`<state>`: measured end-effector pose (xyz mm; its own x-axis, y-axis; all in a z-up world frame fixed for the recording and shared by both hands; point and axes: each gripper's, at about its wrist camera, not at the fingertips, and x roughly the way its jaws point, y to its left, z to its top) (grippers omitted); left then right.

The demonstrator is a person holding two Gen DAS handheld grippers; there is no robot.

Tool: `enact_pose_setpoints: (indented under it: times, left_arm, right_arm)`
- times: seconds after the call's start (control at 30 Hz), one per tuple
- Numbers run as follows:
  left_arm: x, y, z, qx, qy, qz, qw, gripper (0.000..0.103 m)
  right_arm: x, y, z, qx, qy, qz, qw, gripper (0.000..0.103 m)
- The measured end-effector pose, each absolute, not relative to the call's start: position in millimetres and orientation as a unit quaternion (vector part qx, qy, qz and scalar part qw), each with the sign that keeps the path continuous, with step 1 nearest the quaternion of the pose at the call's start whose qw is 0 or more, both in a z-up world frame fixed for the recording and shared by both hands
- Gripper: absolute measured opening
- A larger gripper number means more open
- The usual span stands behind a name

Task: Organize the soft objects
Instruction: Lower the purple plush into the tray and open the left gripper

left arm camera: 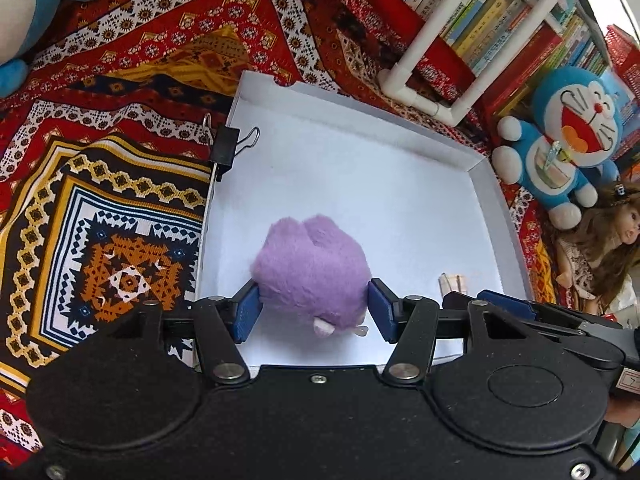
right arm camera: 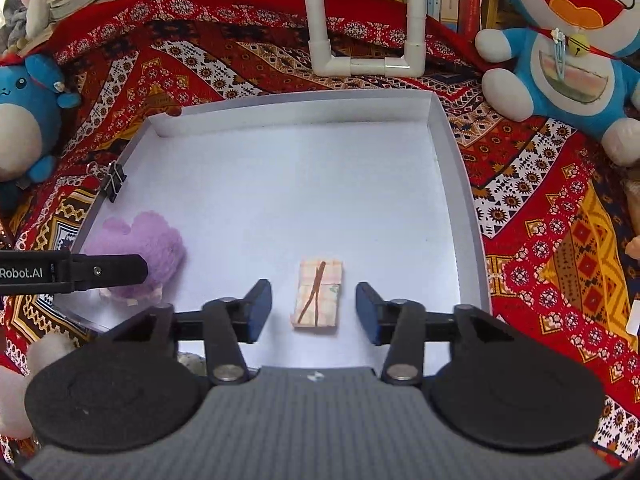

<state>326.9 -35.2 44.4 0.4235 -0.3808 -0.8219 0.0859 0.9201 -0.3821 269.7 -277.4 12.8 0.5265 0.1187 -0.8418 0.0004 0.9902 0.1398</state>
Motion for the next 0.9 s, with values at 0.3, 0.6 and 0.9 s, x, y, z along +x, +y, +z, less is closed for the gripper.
enact_pose_setpoints:
  times: [0.3, 0.6, 0.9]
  left_arm:
    - [299.2, -22.4, 80.4, -0.135, 0.458, -0.166, 0.863, 0.074]
    - [249.9, -6.6, 118.1, -0.106, 0.383, -0.178, 0.9, 0.088]
    - [191.0, 0.2, 133.2, -0.081, 0.329, -0.176, 0.924, 0.094]
  right_arm:
    - [248.1, -283.3, 38.2, 0.069, 0.44, 0.05, 0.894, 0.083]
    - [206.5, -289.2, 70.2, 0.075, 0.37, 0.07, 0.923, 0.102]
    - [154.2, -281.0, 90.5, 0.047, 0.304, 0.089, 0.947, 0.103]
